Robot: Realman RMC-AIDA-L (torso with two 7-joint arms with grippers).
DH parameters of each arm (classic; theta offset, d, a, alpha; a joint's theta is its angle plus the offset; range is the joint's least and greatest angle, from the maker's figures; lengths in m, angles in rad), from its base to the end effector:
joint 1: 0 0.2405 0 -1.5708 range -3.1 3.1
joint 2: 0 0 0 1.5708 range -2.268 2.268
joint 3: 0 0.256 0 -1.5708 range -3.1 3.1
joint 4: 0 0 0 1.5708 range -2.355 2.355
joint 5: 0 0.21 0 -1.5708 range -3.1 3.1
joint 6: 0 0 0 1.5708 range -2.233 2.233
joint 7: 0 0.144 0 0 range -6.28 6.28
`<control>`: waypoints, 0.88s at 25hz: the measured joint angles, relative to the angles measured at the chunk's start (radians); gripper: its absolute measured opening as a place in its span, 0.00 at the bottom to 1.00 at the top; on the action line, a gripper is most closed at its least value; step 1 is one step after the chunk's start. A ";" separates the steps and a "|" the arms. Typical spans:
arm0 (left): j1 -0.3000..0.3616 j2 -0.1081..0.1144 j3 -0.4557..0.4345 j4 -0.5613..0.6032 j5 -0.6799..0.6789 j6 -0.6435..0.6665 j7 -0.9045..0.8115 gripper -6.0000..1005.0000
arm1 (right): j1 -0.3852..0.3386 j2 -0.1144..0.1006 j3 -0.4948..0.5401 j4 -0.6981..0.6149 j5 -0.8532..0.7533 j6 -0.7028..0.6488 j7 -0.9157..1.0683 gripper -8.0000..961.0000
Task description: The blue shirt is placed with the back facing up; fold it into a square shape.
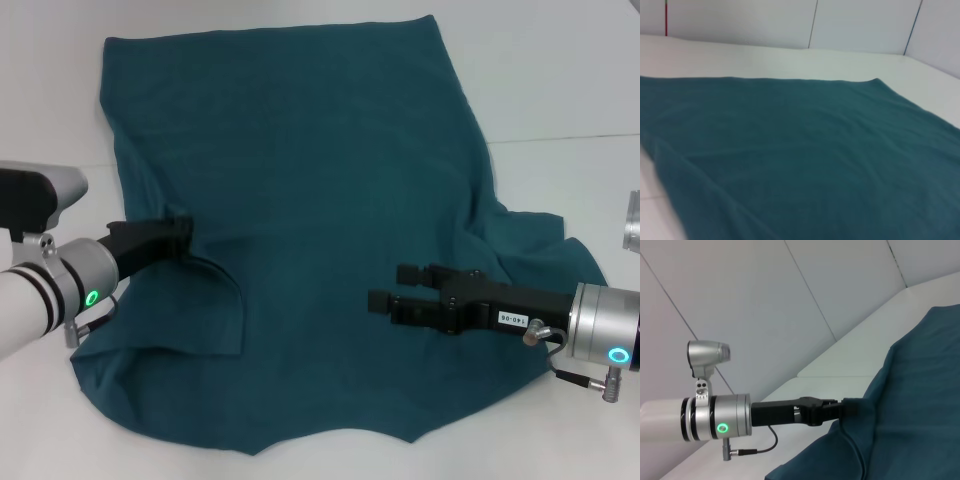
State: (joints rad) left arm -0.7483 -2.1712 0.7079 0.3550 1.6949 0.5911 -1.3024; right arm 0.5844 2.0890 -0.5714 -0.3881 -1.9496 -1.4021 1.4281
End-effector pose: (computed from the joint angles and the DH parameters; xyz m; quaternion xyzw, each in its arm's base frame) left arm -0.2677 0.4245 -0.0574 -0.8128 -0.3798 -0.1759 0.4052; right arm 0.2682 0.3364 -0.0362 -0.8750 0.3497 0.3030 0.1425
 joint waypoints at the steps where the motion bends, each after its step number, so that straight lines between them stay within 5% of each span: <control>1: 0.000 0.000 0.000 0.000 0.000 0.000 0.000 0.28 | 0.000 0.000 0.000 0.000 0.000 0.000 0.000 0.95; 9: -0.032 -0.001 0.002 -0.006 0.000 0.022 0.000 0.01 | 0.000 0.000 -0.004 0.000 0.000 0.005 0.000 0.95; 22: -0.078 -0.004 0.002 -0.049 -0.011 0.052 0.006 0.15 | 0.002 0.000 -0.005 0.000 0.000 0.008 0.000 0.95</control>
State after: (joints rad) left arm -0.8268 -2.1753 0.7103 0.3060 1.6836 0.6432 -1.2964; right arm 0.5860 2.0890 -0.5768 -0.3881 -1.9496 -1.3943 1.4280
